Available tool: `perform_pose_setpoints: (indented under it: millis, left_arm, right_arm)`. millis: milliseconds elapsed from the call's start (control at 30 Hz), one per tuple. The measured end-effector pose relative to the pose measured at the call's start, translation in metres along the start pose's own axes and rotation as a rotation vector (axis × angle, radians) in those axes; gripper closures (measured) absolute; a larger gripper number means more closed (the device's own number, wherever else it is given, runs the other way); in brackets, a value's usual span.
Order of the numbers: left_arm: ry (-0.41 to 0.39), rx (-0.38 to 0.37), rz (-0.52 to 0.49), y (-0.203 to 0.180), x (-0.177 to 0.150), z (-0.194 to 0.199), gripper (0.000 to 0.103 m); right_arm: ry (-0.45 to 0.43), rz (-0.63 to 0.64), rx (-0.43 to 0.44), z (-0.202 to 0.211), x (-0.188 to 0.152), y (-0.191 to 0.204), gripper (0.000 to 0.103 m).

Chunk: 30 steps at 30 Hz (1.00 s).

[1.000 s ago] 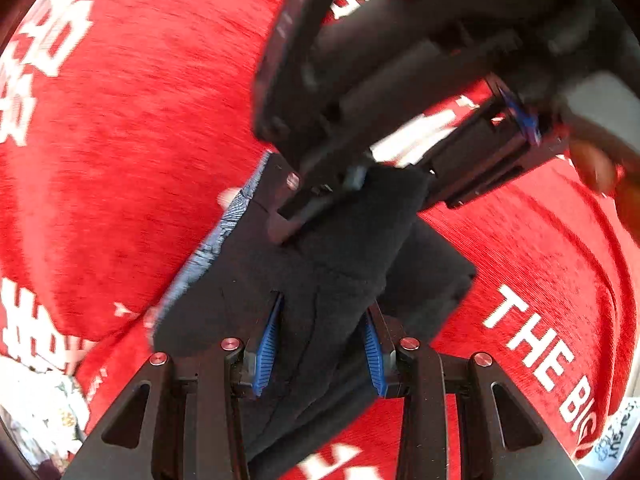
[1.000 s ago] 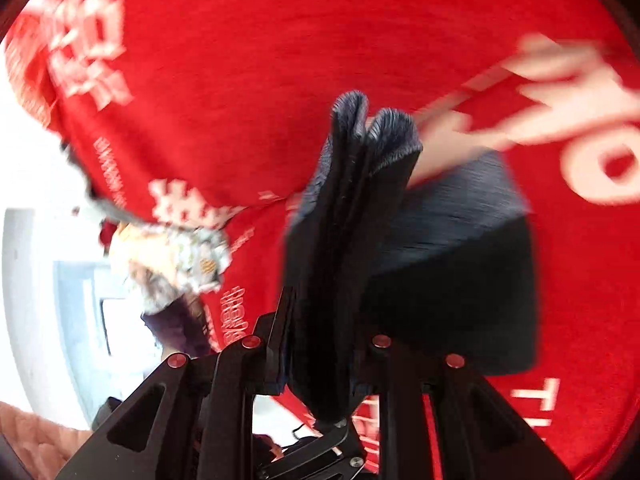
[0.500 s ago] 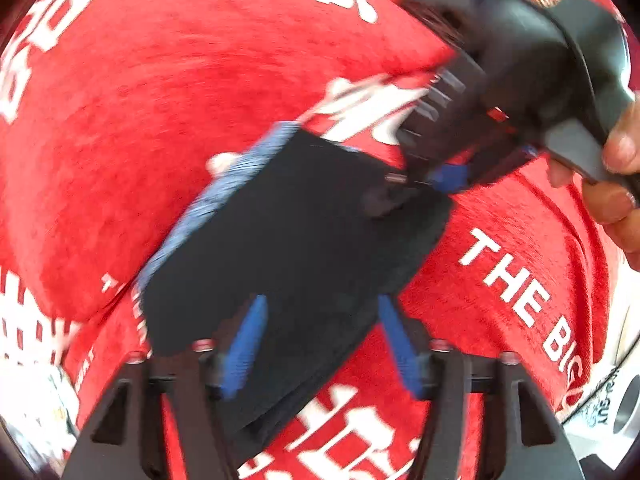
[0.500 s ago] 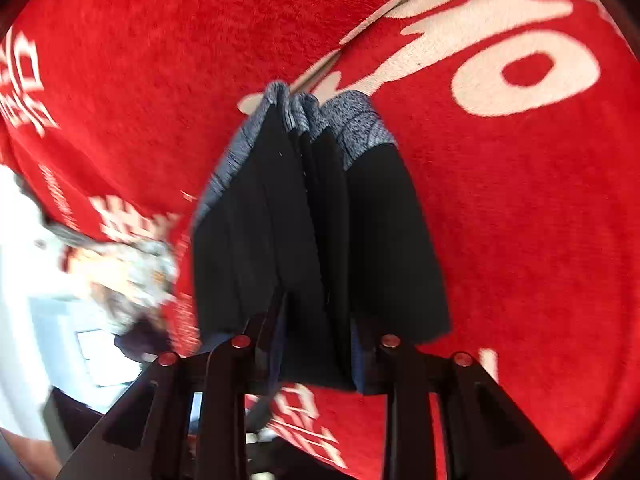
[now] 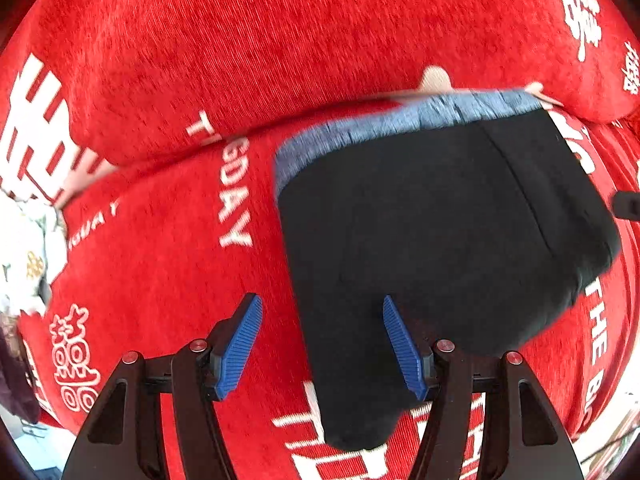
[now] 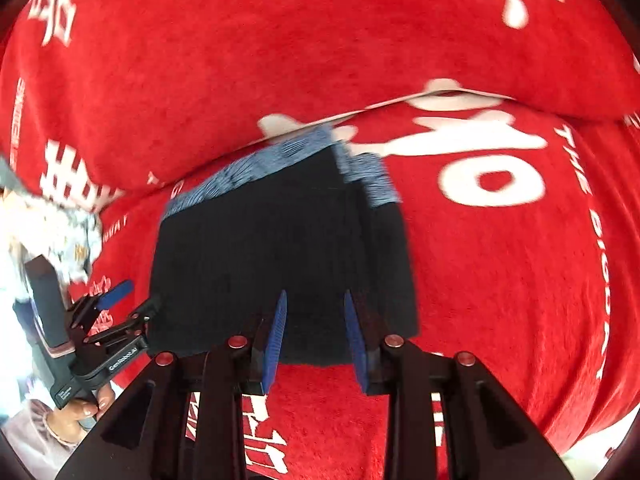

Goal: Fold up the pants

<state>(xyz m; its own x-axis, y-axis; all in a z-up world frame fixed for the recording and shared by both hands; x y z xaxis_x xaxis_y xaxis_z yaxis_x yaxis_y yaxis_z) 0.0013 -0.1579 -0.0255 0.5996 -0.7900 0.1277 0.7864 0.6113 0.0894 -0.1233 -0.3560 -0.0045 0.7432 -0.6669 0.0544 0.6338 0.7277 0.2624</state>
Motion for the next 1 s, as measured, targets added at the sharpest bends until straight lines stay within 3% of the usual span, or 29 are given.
perform_pose_setpoints:
  millis: [167,367,533,667,767,833,933,1000]
  left_arm:
    - [0.000,-0.016,-0.031,-0.006,-0.012,-0.016,0.038]
    - [0.051,-0.084,0.041,0.005,-0.001,-0.009,0.038]
    - [0.043,-0.107,0.125,0.031,0.025,-0.005,0.038]
    - [0.090,-0.087,0.100,0.031,0.031,-0.021,0.038]
    - [0.078,-0.067,0.087,0.028,0.030,-0.022,0.038]
    - [0.080,-0.063,0.088,0.028,0.028,-0.021,0.038]
    - [0.091,-0.063,0.095,0.028,0.026,-0.022,0.036]
    - [0.089,-0.028,0.098,0.030,0.026,-0.021,0.024]
  right_arm:
    - [0.055,-0.035,-0.065,-0.043,-0.027,-0.006,0.070]
    - [0.047,-0.017,-0.078,-0.042,-0.036,-0.005,0.070]
    - [0.043,-0.031,-0.064,-0.041,-0.037,-0.007,0.070]
    - [0.040,-0.037,-0.058,-0.044,-0.038,-0.008,0.070]
    - [0.050,-0.034,-0.048,-0.043,-0.039,-0.009,0.070]
    - [0.049,-0.034,-0.034,-0.039,-0.040,-0.009,0.068]
    - [0.049,-0.044,-0.015,-0.034,-0.039,-0.008,0.057]
    - [0.047,-0.043,-0.020,-0.031,-0.038,-0.006,0.051]
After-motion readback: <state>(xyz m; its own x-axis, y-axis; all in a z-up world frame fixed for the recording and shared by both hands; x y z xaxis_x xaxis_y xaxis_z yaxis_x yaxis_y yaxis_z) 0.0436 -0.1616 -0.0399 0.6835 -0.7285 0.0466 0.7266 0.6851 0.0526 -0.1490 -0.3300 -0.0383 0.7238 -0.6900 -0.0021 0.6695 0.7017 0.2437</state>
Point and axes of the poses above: each gripper's, at about its wrist camera, not at the fingertips, and z roughly against the way its jaws point, y to its left, x to its top, the point moved 4 cm from there along -z, roughly the way its jaws point, and after that the axes turned 7 degrees about y, right-handed, at the moved point
